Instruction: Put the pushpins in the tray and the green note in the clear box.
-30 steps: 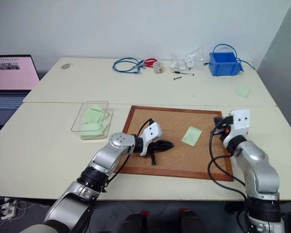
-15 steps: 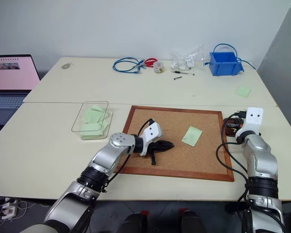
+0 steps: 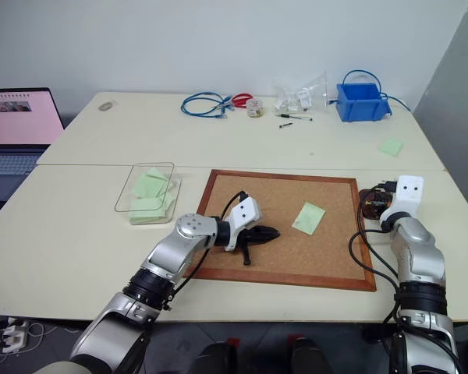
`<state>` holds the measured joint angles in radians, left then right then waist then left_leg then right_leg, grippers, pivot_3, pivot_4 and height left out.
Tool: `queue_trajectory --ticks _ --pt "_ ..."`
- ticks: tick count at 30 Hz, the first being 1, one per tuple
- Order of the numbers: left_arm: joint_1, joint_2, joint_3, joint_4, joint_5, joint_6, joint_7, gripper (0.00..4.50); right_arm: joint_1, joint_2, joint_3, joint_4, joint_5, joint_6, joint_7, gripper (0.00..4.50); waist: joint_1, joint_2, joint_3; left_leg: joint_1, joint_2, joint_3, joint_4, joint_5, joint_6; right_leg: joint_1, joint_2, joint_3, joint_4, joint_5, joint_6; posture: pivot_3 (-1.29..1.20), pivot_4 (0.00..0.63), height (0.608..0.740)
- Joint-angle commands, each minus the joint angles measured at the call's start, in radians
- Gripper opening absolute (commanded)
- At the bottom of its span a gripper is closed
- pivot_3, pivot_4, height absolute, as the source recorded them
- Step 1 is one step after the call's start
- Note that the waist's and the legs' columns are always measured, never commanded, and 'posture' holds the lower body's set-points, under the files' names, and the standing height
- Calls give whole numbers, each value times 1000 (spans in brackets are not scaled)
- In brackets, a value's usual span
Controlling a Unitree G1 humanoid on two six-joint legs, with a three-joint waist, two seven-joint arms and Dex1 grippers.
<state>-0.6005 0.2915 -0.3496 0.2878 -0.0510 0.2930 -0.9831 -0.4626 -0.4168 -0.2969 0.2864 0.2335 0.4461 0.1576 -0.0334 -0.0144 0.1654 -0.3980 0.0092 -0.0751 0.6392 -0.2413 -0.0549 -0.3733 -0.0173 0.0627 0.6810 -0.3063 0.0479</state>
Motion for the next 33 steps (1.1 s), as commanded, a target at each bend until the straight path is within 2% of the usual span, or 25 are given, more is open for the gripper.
queue_trajectory --ticks 1,9,12,17,22,26,33 --pt "17 5 -39 23 27 16 -13 0 -15 -20 -26 -38 8 -22 5 2546 0 0 0 0 0 0 0 0 0 0 0 0 0 0 0 0 150 740" --pt "12 -3 -40 28 28 12 -11 0 -1 -28 -23 -92 11 -2 9 4140 0 0 0 0 0 0 0 0 0 0 0 0 0 0 0 0 150 740" --pt "11 -3 -40 31 29 10 -11 0 31 -48 17 -163 -4 -6 52 4140 0 0 0 0 0 0 0 0 0 0 0 0 0 0 0 0 150 740" --pt "10 -3 -37 35 30 11 -7 0 166 -108 145 -426 52 12 280 4140 1 0 0 0 0 0 0 0 0 0 0 0 -1 0 0 0 150 740" --pt "7 -4 -34 40 28 13 -5 0 254 -145 276 -600 98 59 428 4140 1 0 0 0 0 -1 0 0 0 1 0 -1 -1 0 0 0 150 740" --pt "4 -9 -37 46 29 11 -6 0 242 -82 359 -586 94 73 436 4140 1 0 0 0 0 -1 1 0 0 1 0 -1 -1 0 0 0 150 740" --pt "-1 -10 -34 53 29 9 -6 0 208 -14 381 -490 65 47 424 4140 1 0 0 0 -1 -1 1 0 0 1 0 -1 -1 0 0 0 150 740"
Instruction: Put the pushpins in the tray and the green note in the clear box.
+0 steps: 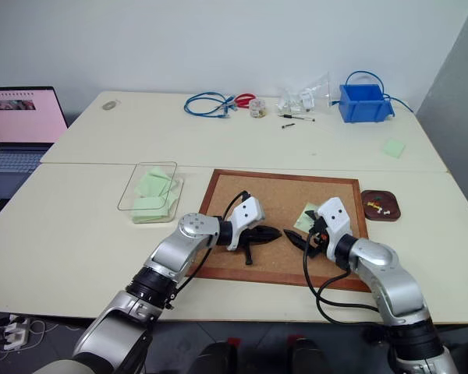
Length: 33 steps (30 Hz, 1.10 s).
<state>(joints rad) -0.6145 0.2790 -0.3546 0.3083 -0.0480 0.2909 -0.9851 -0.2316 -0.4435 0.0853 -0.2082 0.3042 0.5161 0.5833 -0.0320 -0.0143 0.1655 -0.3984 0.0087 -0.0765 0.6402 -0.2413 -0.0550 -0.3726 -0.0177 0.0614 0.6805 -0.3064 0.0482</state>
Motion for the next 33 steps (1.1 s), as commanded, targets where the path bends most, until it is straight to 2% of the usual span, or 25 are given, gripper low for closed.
queue_trajectory --ticks 1,6,9,14,16,26,33 --pt "13 3 -29 32 27 11 -4 0 -25 17 -1 14 -11 -27 0 4140 0 0 0 0 0 0 0 0 0 0 0 0 0 0 0 0 150 740" --pt "16 3 -28 27 26 14 -3 0 -31 28 -5 50 -23 -44 7 4140 0 0 0 0 0 0 0 0 0 0 0 0 0 0 0 0 150 740" --pt "17 2 -28 25 25 15 -2 0 -34 34 -6 70 -27 -55 8 3662 0 0 0 0 0 0 0 0 0 0 0 0 0 0 0 0 150 740" --pt "18 2 -29 23 24 14 -3 0 -37 42 -5 88 -35 -70 12 2574 0 0 0 0 0 0 0 0 0 0 0 0 0 0 0 0 150 740" --pt "19 1 -30 22 24 14 -3 0 -37 42 -7 89 -35 -73 14 2400 0 0 0 0 0 0 0 0 0 0 0 0 0 0 0 0 150 740" --pt "19 -4 -33 20 23 17 -4 0 -41 48 -13 94 -44 -80 8 127 0 0 0 0 0 0 0 0 0 0 0 0 0 0 0 0 150 740" --pt "18 -6 -34 20 23 16 -4 0 -39 50 -15 92 -50 -79 10 36 0 0 0 0 0 0 0 0 0 0 0 0 0 0 0 0 150 740"
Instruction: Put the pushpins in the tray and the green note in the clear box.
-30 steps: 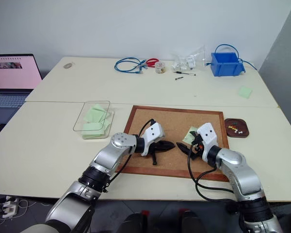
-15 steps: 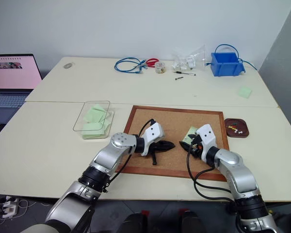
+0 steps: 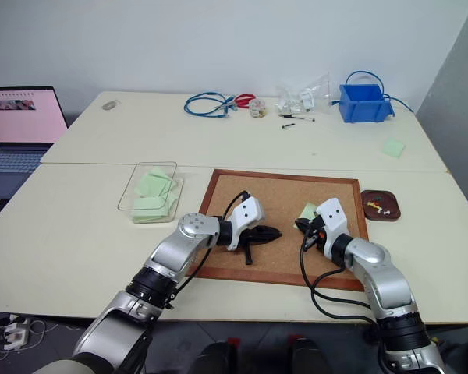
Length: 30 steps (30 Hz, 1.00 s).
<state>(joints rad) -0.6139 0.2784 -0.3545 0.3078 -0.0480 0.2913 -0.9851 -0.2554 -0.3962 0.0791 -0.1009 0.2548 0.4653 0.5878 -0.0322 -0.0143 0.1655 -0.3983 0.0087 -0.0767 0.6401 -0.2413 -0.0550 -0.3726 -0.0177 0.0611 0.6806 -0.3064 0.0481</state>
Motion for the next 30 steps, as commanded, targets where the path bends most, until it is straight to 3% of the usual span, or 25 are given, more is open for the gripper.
queue_trajectory --ticks 1,18,25,28,30 --pt "18 -5 -34 20 23 16 -4 0 -15 2 -9 -17 -1 -27 6 36 0 0 0 0 0 0 0 0 0 0 0 0 0 0 0 0 150 740" --pt "17 -4 -34 28 24 5 -7 0 -45 -58 -80 -250 109 155 7 36 1 0 0 -1 0 -1 0 0 0 0 0 -1 0 0 0 0 150 740" --pt "-55 10 41 64 5 -206 4 0 -45 -106 -131 -297 174 236 24 36 2 -1 0 -1 0 -1 0 0 0 -1 0 -1 0 0 0 0 150 740" --pt "-90 19 68 69 -53 -230 -71 492 -48 -131 -152 -328 216 282 33 0 2 -1 1 -2 0 -1 0 0 0 -2 0 -1 0 0 0 0 150 740" --pt "-137 29 80 100 -55 -348 -109 918 -57 -152 -172 -365 270 338 44 0 1 -1 2 -2 0 -1 0 0 0 -2 0 -1 0 0 0 0 150 740"
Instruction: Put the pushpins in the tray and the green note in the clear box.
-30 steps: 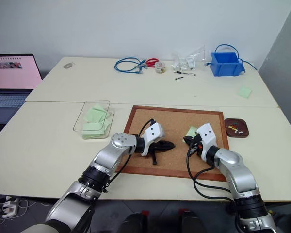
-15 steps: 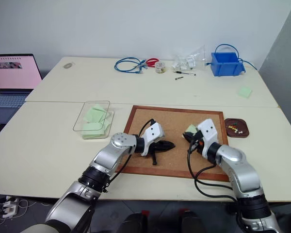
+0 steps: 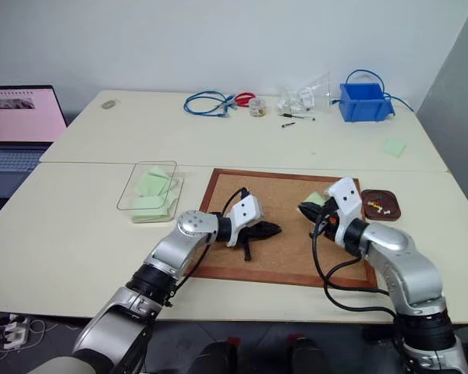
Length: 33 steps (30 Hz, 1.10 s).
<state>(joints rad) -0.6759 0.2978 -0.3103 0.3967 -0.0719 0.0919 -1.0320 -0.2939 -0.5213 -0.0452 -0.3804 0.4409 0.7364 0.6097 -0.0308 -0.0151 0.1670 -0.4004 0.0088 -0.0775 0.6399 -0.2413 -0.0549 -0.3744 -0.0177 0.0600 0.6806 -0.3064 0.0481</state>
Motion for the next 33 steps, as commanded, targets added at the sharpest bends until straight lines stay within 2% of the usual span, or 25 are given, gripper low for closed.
queue_trajectory --ticks 1,11,18,31,33 --pt "-95 12 42 29 -33 -192 -77 1069 -25 -34 -54 -97 104 88 24 0 0 0 0 0 0 0 0 0 0 0 0 0 0 0 0 0 150 740" --pt "-291 15 9 413 99 -813 -99 2875 -107 -93 -62 -84 207 186 57 0 -1 -1 1 -1 0 0 0 0 0 -1 0 0 0 0 0 0 150 740" --pt "-397 -30 20 597 130 -1024 -68 4214 -143 -116 -60 -62 231 203 69 0 0 -5 3 -2 -1 0 0 0 0 -1 0 0 -1 0 0 0 150 740" --pt "-432 -57 -25 687 180 -1286 -63 4214 -162 -105 -39 -73 259 228 68 0 -1 -5 4 -2 0 0 0 0 0 -2 0 0 0 0 0 0 150 740" --pt "-438 -50 -30 706 209 -1279 -46 3944 -165 -104 -37 -74 268 235 67 0 -1 -5 4 -2 0 0 0 0 0 -2 0 0 0 0 0 0 150 740"
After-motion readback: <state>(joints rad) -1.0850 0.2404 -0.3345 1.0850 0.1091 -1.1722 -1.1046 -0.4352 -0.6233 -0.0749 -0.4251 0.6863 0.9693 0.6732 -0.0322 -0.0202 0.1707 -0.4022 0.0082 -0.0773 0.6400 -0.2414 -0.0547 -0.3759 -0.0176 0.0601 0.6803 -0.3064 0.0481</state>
